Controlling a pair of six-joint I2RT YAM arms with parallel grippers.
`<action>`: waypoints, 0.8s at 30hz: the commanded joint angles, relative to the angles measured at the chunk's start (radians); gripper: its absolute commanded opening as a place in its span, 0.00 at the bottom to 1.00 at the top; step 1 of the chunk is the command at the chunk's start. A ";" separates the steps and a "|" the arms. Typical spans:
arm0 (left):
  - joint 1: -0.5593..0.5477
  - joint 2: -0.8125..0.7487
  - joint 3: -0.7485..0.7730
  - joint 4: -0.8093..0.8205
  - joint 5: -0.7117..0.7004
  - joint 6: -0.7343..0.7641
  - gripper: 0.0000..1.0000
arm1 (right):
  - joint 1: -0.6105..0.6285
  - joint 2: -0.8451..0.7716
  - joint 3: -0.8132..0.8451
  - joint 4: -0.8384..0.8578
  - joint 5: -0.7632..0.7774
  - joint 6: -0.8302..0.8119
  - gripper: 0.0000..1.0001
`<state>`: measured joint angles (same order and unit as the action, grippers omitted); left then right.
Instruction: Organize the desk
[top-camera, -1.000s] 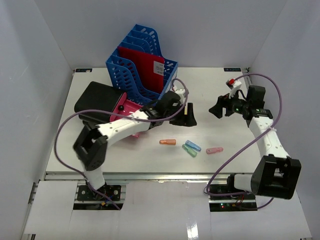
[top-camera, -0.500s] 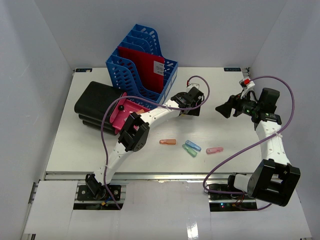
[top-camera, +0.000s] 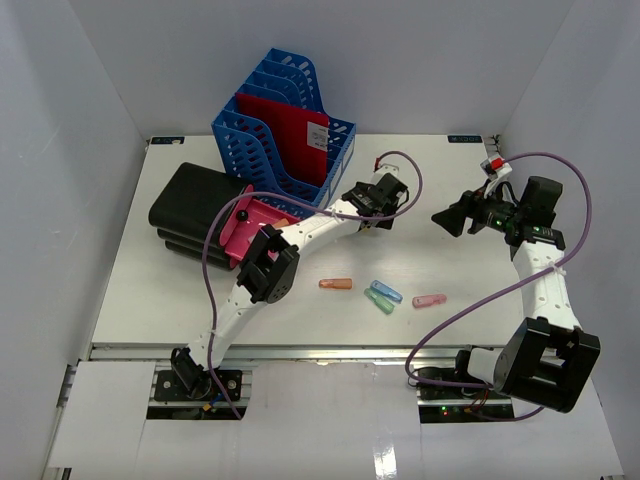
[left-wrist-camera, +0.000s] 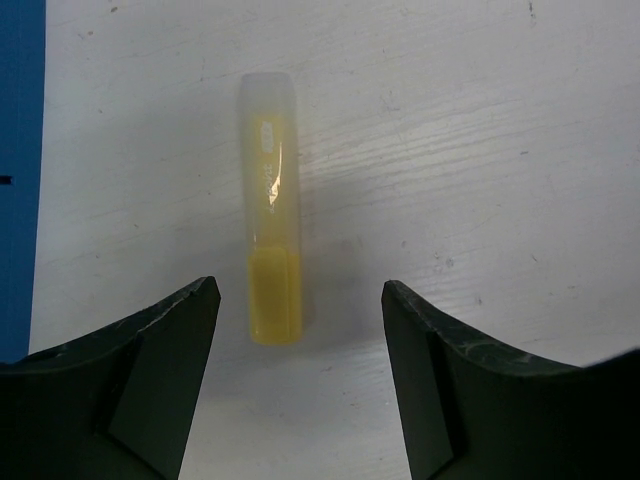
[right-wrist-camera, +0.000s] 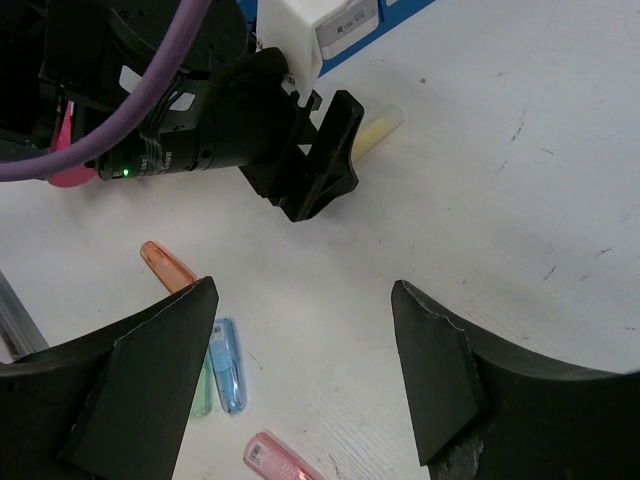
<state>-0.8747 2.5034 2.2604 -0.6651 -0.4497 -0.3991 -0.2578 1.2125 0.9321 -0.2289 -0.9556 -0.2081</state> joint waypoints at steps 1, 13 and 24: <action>0.022 0.047 0.034 0.023 -0.037 0.038 0.74 | -0.014 -0.002 -0.010 0.017 -0.041 0.007 0.77; 0.042 0.043 -0.012 0.043 0.006 0.027 0.35 | -0.023 -0.005 -0.019 0.022 -0.051 0.016 0.77; 0.001 -0.377 -0.471 0.208 0.052 0.092 0.00 | -0.021 -0.021 -0.040 0.028 -0.114 -0.020 0.77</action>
<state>-0.8412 2.3835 1.9602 -0.5283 -0.4306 -0.3713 -0.2749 1.2122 0.9169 -0.2283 -0.9980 -0.2018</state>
